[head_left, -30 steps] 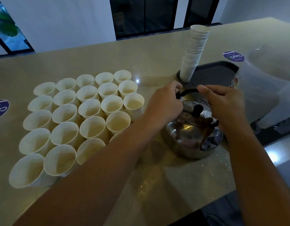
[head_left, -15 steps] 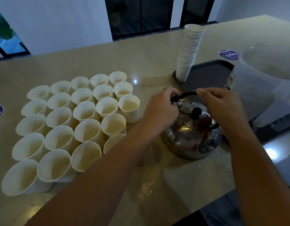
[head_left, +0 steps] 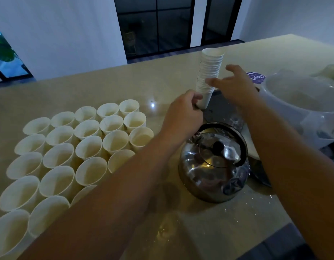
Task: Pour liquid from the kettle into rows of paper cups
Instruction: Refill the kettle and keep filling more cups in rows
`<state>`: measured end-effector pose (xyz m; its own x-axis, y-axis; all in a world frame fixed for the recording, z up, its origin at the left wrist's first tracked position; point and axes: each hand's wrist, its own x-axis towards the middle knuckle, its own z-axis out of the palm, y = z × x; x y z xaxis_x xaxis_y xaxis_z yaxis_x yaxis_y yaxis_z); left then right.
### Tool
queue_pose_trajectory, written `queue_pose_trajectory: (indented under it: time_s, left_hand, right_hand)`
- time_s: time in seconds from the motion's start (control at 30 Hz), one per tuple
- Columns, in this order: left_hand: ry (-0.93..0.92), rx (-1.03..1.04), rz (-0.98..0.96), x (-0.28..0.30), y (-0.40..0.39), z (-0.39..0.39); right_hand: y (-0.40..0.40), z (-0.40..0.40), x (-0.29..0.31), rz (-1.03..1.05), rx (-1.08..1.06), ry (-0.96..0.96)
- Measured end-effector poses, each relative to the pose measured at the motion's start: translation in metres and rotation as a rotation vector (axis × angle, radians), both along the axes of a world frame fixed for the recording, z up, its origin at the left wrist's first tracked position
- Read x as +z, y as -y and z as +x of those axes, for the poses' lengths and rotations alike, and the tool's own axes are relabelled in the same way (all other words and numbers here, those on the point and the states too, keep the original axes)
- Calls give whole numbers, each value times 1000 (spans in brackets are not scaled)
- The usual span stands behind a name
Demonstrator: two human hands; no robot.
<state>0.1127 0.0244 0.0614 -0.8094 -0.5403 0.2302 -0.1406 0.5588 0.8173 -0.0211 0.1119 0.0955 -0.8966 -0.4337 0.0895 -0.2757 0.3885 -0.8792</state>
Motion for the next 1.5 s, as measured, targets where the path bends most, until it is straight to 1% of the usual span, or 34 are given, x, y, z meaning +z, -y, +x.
queue_pose_trajectory:
  time_s: [0.07, 0.17, 0.23, 0.3, 0.37, 0.47, 0.53, 0.63, 0.7, 0.8, 0.9, 1.07, 1.13, 1.17, 1.23, 1.27, 1.3, 1.33, 1.37, 1.43, 1.47, 1.5]
  left_hand:
    - [8, 4, -5, 6, 8, -15]
    - [32, 19, -1, 10, 21, -33]
    - [49, 28, 13, 11, 30, -45]
    - [96, 29, 20, 9, 38, -57]
    - [193, 4, 13, 6, 45, -66]
    - [325, -49, 6, -4, 57, -81]
    - [350, -50, 17, -11, 65, -93]
    - [330, -37, 85, -20, 74, -111]
    - [308, -21, 161, -26, 80, -124]
    - [276, 1, 224, -33, 84, -141]
    - [236, -23, 249, -37, 87, -155]
    - [202, -104, 257, -50, 89, -177]
    - [101, -66, 379, -51, 84, -183]
    - [49, -13, 387, -47, 77, -182]
    - [-27, 1, 442, -49, 71, -180]
    - [-87, -41, 436, -56, 71, -178]
    - [-74, -58, 502, -55, 67, -177]
    - [-14, -22, 413, -55, 69, -178]
    - [47, 15, 367, -55, 66, -185]
    - [1, 17, 173, -62, 72, -192]
    - [17, -84, 186, -67, 75, -195]
    - [43, -132, 232, -74, 78, -199]
  right_hand:
    - [17, -18, 0, -63, -40, 72]
    - [35, -44, -10, -141, -85, 233]
    - [44, -59, -21, -153, -116, 275]
    - [49, -70, -31, -126, -144, 265]
    - [53, -78, -39, -118, -155, 241]
    - [58, -90, -47, -89, -135, 157]
    - [63, -97, -49, -65, -115, 126]
    - [70, -102, -53, -45, -112, 93]
    - [74, -108, -60, -62, -125, 72]
    - [81, -115, -68, -88, -127, 47]
    - [86, -117, -71, -88, -105, 29]
    - [89, -118, -77, -123, -164, 7]
    - [91, -117, -79, -144, -216, -17]
    - [91, -116, -79, -144, -240, -26]
    - [92, -115, -78, -123, -261, -33]
    - [91, -116, -77, -113, -258, -30]
    - [90, -116, -76, -102, -252, -27]
    - [90, -117, -76, -98, -250, -24]
    - [89, -117, -75, -96, -249, -23]
    - [88, -118, -75, -97, -250, -19]
    - [87, -118, -75, -101, -249, -16]
    - [87, -118, -74, -106, -251, -14]
